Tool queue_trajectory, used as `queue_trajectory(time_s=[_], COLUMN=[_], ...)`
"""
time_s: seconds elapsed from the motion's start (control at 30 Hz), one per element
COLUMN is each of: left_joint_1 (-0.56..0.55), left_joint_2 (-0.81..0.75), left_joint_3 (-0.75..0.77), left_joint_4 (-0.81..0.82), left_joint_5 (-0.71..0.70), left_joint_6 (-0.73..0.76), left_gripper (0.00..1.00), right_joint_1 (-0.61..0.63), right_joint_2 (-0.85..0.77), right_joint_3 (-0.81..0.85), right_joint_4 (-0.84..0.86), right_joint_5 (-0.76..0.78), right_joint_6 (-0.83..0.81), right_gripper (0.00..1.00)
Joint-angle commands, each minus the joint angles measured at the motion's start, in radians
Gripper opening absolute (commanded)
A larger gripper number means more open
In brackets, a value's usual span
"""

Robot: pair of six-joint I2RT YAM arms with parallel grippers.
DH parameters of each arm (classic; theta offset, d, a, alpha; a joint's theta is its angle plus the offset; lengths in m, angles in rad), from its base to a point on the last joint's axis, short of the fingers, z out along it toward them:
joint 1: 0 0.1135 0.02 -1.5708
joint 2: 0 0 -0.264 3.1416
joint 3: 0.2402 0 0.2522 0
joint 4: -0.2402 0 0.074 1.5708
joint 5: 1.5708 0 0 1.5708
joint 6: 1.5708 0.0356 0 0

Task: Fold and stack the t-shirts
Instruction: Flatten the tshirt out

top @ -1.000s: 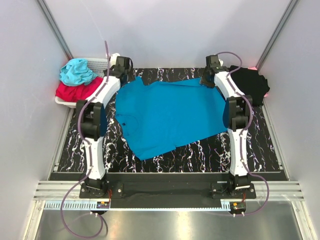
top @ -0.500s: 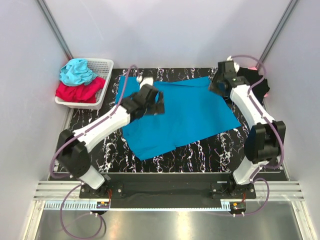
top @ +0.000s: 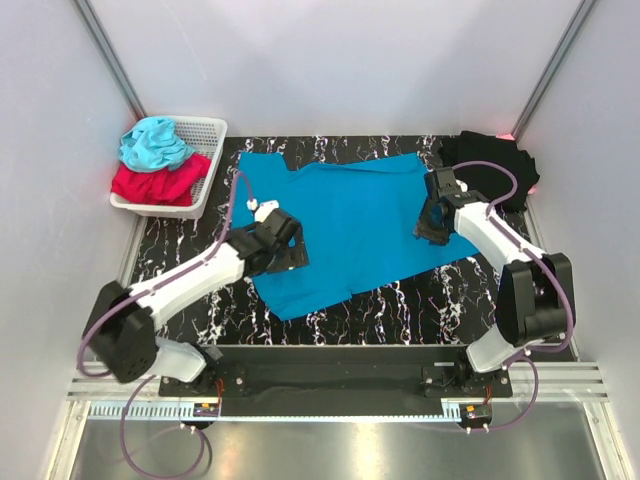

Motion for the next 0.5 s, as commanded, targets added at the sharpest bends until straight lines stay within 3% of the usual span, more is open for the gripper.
queue_trajectory(time_s=[0.0,0.27,0.47], left_joint_1=[-0.015,-0.01,0.002], left_joint_2=[0.107,0.301,0.349], left_joint_3=[0.05,0.152,0.18], left_joint_4=[-0.007,0.035,0.037], left_joint_5=[-0.022,-0.037,-0.005], left_joint_6=[-0.047,-0.025,-0.039], left_gripper=[0.98,0.97,0.98], right_joint_1=[0.002,0.0,-0.009], right_joint_2=[0.052,0.178,0.267], right_joint_3=[0.022,0.103,0.177], right_joint_4=[0.031,0.058,0.053], right_joint_5=[-0.024,-0.006,0.062], right_joint_6=[-0.006,-0.046,-0.084], right_gripper=[0.44,0.44,0.45])
